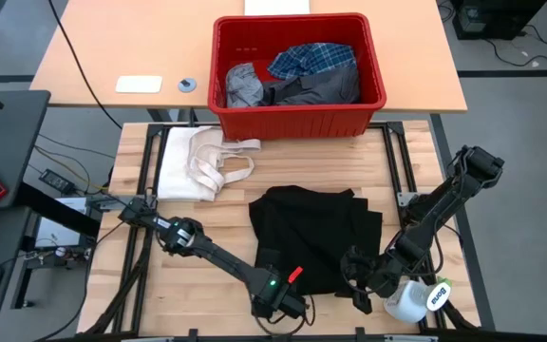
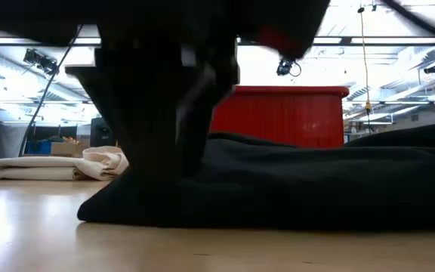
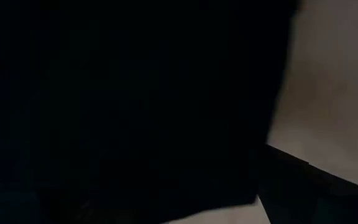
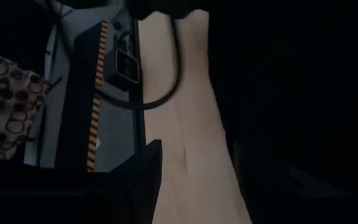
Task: Fold Laundry from Bin
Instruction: Fold the black shirt
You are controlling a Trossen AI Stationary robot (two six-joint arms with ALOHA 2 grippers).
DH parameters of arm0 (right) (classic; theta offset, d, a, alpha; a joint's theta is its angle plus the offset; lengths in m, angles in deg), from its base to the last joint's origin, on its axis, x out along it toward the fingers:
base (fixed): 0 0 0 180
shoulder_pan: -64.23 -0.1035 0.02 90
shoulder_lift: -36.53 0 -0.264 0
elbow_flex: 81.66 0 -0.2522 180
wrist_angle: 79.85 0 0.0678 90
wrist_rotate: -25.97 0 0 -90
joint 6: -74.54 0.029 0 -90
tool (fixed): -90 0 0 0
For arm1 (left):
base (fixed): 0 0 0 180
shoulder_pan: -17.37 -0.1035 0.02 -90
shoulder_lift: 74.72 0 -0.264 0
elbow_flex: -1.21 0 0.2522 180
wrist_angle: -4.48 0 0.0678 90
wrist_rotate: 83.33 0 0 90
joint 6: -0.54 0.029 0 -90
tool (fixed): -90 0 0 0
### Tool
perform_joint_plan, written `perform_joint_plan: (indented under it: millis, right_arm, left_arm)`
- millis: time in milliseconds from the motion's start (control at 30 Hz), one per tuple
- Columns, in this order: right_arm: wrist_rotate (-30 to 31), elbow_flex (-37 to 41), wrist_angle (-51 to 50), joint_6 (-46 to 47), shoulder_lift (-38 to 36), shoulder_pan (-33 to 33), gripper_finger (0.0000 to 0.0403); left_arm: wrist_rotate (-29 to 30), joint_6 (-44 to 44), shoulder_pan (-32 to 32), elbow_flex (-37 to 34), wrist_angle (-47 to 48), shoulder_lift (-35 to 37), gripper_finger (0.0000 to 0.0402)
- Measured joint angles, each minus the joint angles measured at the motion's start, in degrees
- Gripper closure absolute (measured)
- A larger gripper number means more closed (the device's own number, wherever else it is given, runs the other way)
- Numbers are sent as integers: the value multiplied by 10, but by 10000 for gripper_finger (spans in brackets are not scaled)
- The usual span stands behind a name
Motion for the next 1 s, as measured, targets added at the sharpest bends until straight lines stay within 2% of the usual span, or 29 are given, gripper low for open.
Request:
perform_joint_plan:
  millis: [267,500,567,633,733,833,900,1000]
  right_arm:
    - [-5,0,1,15,-1,-11,198]
    - [-3,0,-5,30,-1,-30,206]
    - [-3,0,-5,37,-1,-31,209]
    - [-3,0,-6,35,-1,-32,212]
    - [18,0,-6,-18,-1,-38,217]
    - [63,0,-5,-129,-1,-50,218]
    - [98,-1,-9,-197,5,-57,218]
    - [116,-1,-11,-250,32,-56,218]
  left_arm:
    - [-42,3,-16,-12,-31,-2,175]
    - [-56,15,-10,-52,-69,5,182]
    - [-62,23,-11,-59,-73,5,200]
    - [-66,30,-11,-59,-74,7,234]
    - [-91,45,-19,-57,-72,18,307]
    - [-116,52,-30,-59,-65,38,381]
    - [-126,49,-38,-58,-56,60,389]
    - [-136,40,-48,-56,-57,87,389]
